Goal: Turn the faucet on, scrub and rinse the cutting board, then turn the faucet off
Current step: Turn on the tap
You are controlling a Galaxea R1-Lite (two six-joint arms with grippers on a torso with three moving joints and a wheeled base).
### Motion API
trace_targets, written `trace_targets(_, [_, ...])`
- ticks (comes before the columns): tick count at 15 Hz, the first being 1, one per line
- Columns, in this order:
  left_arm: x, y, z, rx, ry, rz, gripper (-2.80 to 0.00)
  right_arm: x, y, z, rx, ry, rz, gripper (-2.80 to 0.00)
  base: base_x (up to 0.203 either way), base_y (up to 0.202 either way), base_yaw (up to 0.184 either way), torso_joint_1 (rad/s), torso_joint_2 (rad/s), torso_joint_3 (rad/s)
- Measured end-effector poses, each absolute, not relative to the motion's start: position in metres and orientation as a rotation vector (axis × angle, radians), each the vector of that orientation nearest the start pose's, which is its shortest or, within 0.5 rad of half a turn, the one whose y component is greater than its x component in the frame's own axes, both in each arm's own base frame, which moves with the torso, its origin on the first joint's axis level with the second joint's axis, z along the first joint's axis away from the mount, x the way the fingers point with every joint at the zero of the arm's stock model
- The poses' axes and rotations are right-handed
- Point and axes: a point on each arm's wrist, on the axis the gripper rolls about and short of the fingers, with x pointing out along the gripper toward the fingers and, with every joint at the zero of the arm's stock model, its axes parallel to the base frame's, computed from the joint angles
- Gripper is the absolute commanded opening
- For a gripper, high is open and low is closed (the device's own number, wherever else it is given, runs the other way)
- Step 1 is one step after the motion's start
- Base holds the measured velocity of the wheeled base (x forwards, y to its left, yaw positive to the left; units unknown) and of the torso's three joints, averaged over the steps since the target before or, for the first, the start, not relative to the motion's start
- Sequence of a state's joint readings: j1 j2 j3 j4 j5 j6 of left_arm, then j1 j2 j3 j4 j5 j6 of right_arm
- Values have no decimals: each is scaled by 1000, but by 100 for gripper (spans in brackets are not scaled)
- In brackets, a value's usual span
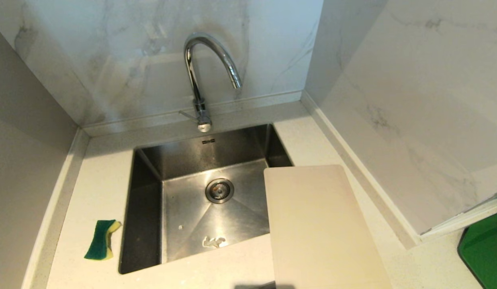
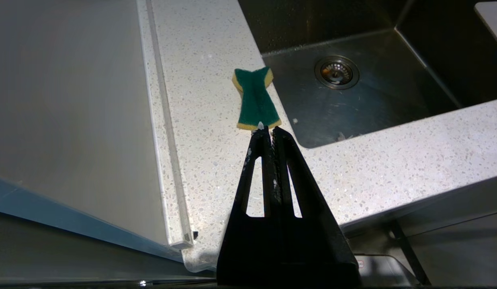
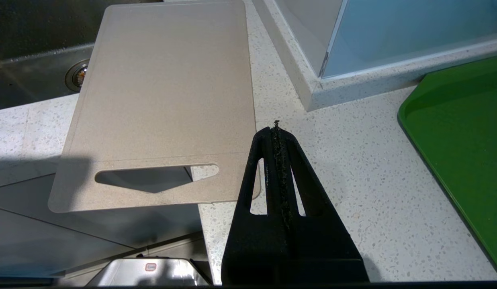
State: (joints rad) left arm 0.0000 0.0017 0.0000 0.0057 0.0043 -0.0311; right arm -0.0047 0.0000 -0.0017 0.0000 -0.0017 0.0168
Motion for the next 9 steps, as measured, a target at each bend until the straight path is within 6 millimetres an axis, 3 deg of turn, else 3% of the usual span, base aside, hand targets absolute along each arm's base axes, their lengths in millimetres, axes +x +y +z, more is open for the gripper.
trace_targets(7, [-20,0,76,-13,42,6,-280,-23,0,76,17,-3,-6,-280,0,0,0,0,0,0])
trace_targets(9, [-22,0,92,-35,24,9,-280,-23,0,76,17,-2,-6,-280,0,0,0,0,0,0])
